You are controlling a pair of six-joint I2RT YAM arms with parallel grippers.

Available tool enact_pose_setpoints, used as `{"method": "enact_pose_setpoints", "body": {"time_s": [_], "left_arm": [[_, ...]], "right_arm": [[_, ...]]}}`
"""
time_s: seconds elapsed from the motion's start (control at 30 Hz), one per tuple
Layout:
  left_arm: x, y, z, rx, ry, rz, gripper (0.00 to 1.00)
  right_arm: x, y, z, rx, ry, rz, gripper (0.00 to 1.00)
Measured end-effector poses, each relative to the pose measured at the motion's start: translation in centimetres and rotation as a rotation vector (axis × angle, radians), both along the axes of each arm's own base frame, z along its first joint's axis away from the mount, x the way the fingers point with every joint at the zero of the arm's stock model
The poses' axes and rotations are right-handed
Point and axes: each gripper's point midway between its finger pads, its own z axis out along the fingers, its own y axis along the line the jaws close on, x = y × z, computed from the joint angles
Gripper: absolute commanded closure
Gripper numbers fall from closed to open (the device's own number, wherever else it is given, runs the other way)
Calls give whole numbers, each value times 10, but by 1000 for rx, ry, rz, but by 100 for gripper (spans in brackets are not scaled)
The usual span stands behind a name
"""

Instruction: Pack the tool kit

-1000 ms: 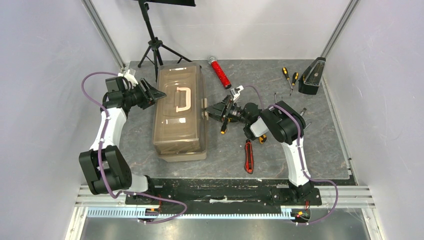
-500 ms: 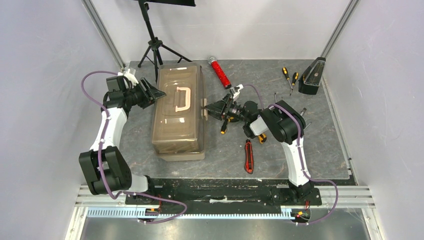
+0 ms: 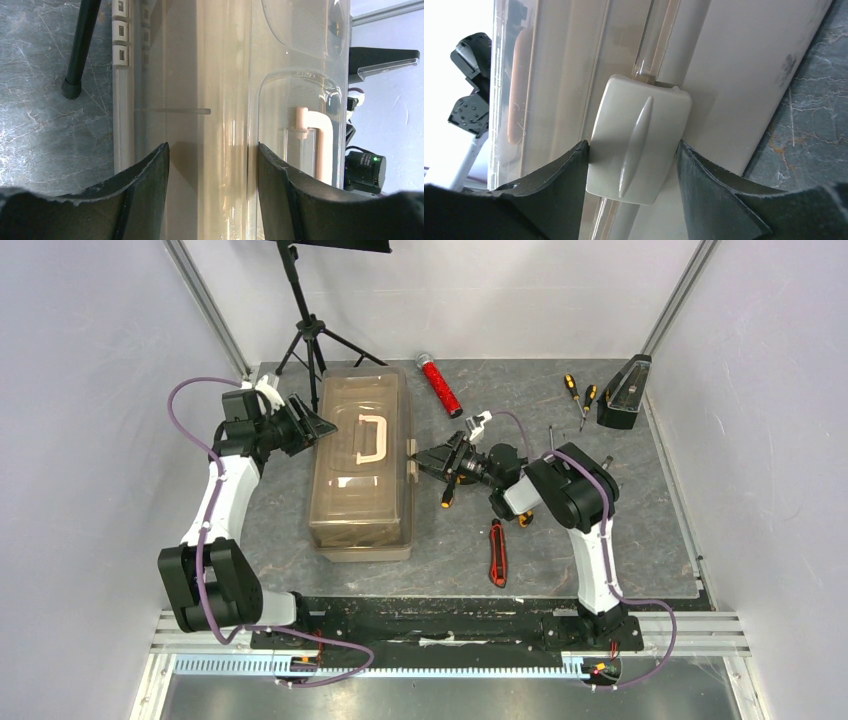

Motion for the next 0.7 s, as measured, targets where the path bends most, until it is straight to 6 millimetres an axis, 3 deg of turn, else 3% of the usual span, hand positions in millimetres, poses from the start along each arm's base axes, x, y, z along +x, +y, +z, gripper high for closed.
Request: {"method": "enact_pose_setpoints", "body": {"time_s": [0.1,0.27,0.43,0.6,0.7], "left_arm": [[0,0,0,1,1,0,48],[0,1,0,5,1,6,48],[0,2,0,11,2,11,48],[1,4,0,-6,2,9,51],[1,8,-1,-45,4,-4,51]], "right_arm": [[0,-2,2,-43,-22,-21,92],[1,-8,32,-102,-205,-48,96],[-5,-6,51,-119,-300,-44,82],[-8,-19,32,-147,-247,-55,59],[-7,-26,27,-139,-218,-64,51]]}}
